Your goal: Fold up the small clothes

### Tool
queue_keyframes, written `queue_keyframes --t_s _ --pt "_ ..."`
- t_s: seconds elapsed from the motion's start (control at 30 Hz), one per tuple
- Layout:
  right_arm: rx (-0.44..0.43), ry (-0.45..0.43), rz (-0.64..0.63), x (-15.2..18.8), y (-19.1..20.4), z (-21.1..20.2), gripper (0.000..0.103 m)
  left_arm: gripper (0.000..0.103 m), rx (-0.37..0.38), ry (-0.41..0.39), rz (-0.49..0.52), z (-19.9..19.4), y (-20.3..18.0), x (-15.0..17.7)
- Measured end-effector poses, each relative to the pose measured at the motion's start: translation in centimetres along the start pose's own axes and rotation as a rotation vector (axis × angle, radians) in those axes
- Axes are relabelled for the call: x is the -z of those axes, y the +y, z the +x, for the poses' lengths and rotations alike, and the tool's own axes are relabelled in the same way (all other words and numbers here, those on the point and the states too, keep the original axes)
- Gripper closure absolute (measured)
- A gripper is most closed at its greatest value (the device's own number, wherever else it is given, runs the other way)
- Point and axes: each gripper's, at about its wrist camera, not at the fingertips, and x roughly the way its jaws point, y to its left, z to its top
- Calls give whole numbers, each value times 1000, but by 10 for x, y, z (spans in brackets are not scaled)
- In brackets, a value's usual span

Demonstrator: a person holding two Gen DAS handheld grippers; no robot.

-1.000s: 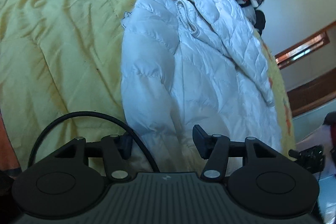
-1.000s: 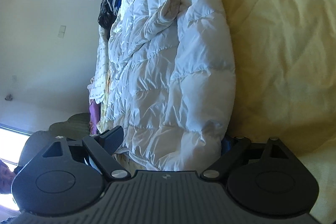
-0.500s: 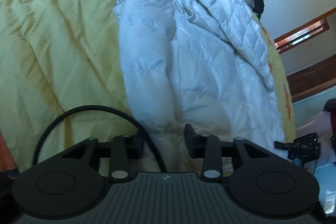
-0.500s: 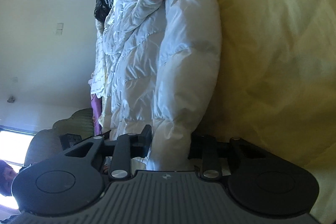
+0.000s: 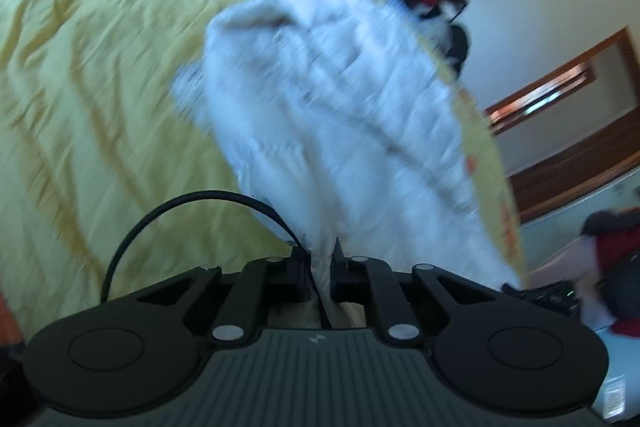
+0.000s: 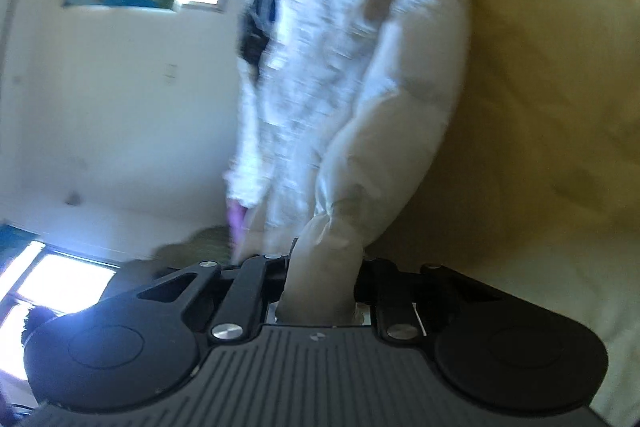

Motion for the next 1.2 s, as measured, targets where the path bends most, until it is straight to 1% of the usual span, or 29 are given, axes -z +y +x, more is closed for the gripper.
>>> queue_keyframes --t_s 0.07,0.17,0.27,0.3,0.43,0.47,0.53,0.6,0.67,0.73,0.8,0.87,0.9,0.97,1.03,1.07,1.1,1.13,1.2 --pt "-57 -26 -4 -11 10 -1 85 93 51 -33 -7 -4 -8 -16" --pt "-141 -76 -28 -40 29 1 84 93 107 -87 8 -4 -25 -49" --pt "-188 -125 -75 -86 49 9 84 94 130 -137 26 4 -43 -95" --pt "-195 -138 -101 -107 57 13 84 94 138 -146 33 10 -48 -111" --pt "-187 -166 -127 -189 72 39 84 94 101 -182 62 48 -68 -187" --pt "-184 -171 -127 -208 74 44 84 94 88 -186 52 60 -69 -206" --pt "-173 -187 -120 -251 75 67 84 94 74 -187 26 87 -66 -241" --pt "-164 -203 -97 -292 64 82 84 94 38 -183 -9 121 -61 -273" --pt "-146 -216 -68 -323 49 99 84 94 -1 -171 -42 155 -52 -300" --pt "-126 -216 -26 -351 29 116 84 94 -57 -149 -56 182 -43 -316" --pt "-67 -213 4 -368 7 129 84 94 -110 -136 -97 207 -28 -325" --pt "-2 -220 51 -387 -19 143 84 94 -159 -140 -128 222 -12 -331" --pt "27 -227 65 -394 -29 148 84 94 -171 -145 -148 227 -5 -333" --pt "24 -245 107 -400 -45 155 84 94 -176 -152 -164 233 4 -336" --pt "9 -267 165 -405 -57 158 86 94 -206 -147 -152 241 7 -337" --pt "8 -266 191 -406 -62 162 83 94 -224 -140 -147 247 9 -338" --pt "0 -263 210 -408 -68 165 83 93 -230 -134 -154 251 10 -339" --pt "-13 -260 241 -409 -74 166 83 93 -230 -129 -175 252 11 -341" --pt "-43 -255 294 -410 -79 166 80 92 -201 -119 -240 248 14 -344"
